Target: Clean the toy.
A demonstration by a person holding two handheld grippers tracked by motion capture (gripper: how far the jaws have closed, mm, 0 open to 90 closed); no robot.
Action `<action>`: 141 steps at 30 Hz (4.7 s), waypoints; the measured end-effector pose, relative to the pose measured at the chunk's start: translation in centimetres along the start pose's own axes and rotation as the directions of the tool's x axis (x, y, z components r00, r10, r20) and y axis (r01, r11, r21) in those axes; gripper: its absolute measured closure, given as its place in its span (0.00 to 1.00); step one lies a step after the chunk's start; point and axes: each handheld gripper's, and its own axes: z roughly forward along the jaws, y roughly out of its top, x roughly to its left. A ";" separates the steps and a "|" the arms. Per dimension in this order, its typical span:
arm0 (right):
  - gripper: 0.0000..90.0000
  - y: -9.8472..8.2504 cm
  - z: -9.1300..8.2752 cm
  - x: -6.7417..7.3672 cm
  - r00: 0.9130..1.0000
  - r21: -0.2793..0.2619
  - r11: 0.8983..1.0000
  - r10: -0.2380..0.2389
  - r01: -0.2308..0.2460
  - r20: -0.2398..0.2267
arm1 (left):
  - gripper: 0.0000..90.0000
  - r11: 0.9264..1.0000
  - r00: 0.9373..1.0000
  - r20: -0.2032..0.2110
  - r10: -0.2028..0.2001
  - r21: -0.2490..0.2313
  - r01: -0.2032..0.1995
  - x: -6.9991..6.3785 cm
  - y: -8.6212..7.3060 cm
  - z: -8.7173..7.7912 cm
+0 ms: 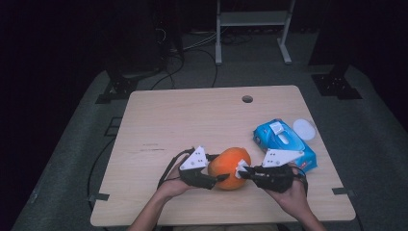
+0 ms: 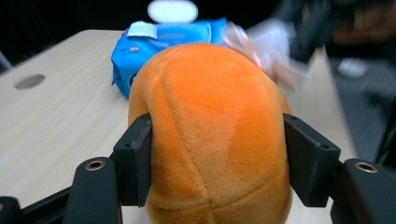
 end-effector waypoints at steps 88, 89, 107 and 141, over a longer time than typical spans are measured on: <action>0.90 1.4 2.1 2.7 0.998 -0.003 0.998 -0.066 0.066 -0.011 | 0.33 0.991 0.998 0.032 0.061 0.119 -0.065 -2.4 1.7 1.2; 0.90 1.4 2.0 2.6 0.998 -0.003 0.998 -0.068 0.068 -0.002 | 0.34 0.991 0.997 0.031 0.064 0.119 -0.067 -2.3 1.7 1.1; 0.90 -0.2 1.1 -1.1 0.995 0.017 0.997 0.080 -0.082 0.065 | 0.19 0.992 0.999 0.013 -0.037 0.117 0.036 -0.4 0.8 0.4; 0.90 0.2 0.4 -0.4 0.998 0.044 0.999 0.018 -0.021 0.056 | 0.31 0.994 0.999 0.039 -0.037 0.102 0.032 -0.6 -0.2 0.7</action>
